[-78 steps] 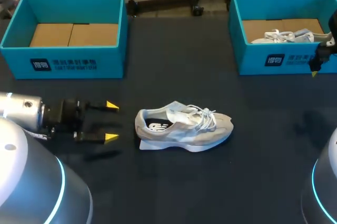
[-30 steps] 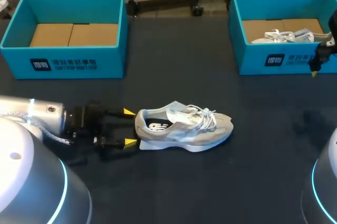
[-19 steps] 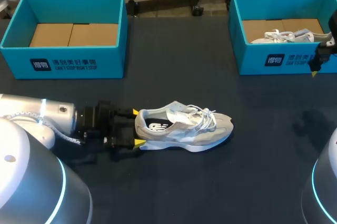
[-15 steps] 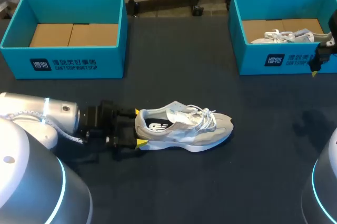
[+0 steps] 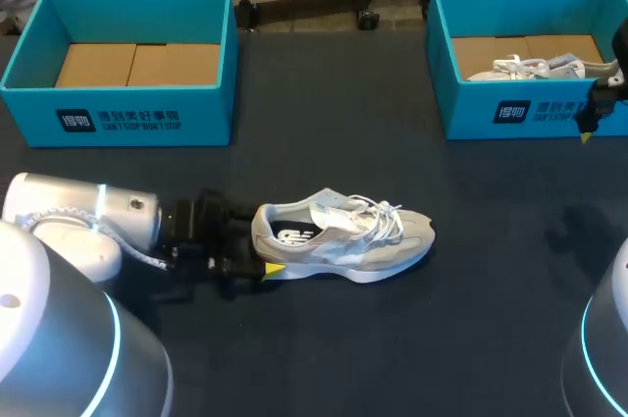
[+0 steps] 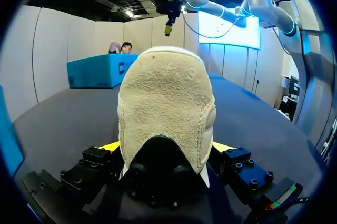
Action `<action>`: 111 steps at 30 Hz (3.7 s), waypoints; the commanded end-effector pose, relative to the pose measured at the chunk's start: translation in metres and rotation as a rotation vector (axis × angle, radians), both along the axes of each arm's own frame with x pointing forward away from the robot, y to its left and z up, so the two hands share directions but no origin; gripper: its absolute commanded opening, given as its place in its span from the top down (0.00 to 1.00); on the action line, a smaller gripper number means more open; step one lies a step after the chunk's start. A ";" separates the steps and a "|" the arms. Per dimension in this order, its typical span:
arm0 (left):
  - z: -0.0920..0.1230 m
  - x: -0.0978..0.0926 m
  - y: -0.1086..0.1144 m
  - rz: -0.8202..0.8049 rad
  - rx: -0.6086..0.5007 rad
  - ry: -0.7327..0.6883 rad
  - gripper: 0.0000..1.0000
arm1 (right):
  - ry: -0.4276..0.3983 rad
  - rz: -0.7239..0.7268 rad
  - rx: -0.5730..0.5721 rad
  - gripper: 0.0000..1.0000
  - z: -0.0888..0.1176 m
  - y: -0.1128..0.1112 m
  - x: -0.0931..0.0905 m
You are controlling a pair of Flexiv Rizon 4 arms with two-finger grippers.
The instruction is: Take the shoe out of the shoebox, open the shoe tongue, remove and reinsert the insole, then place the shoe into the shoebox
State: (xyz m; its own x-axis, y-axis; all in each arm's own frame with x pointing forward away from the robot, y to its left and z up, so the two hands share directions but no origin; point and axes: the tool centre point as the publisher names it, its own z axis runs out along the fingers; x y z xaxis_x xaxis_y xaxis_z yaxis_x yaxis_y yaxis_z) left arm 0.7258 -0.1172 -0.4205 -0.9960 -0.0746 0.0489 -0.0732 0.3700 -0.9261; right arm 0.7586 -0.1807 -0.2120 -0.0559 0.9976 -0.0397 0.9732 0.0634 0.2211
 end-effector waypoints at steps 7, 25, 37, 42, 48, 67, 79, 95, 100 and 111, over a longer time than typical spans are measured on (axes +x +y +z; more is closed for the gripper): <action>-0.007 -0.001 -0.005 -0.009 0.022 0.002 0.55 | -0.001 0.000 0.001 0.00 -0.001 0.000 0.000; -0.005 0.001 -0.002 -0.021 0.035 -0.014 1.00 | -0.001 0.000 0.001 0.00 -0.001 0.000 0.000; -0.005 0.001 -0.002 -0.021 0.035 -0.014 1.00 | -0.016 -0.111 0.033 0.00 0.004 0.028 0.012; -0.005 0.001 -0.002 -0.021 0.035 -0.014 1.00 | -0.002 -0.151 0.020 0.00 0.008 0.070 0.018; -0.005 0.001 -0.002 -0.021 0.035 -0.014 1.00 | 0.000 -0.151 0.020 0.00 0.016 0.122 0.014; -0.005 0.001 -0.002 -0.021 0.035 -0.014 1.00 | 0.056 -0.099 -0.001 0.00 0.005 0.258 -0.025; -0.005 0.001 -0.002 -0.021 0.035 -0.014 1.00 | 0.059 -0.110 0.025 0.00 -0.023 0.332 -0.053; -0.005 0.001 -0.002 -0.021 0.035 -0.014 1.00 | 0.088 -0.080 0.026 0.00 -0.030 0.350 -0.060; -0.005 0.001 -0.002 -0.021 0.035 -0.014 1.00 | 0.088 -0.080 0.026 0.00 -0.030 0.350 -0.060; -0.005 0.001 -0.002 -0.021 0.035 -0.014 1.00 | 0.009 -0.063 -0.016 0.00 -0.056 0.361 -0.040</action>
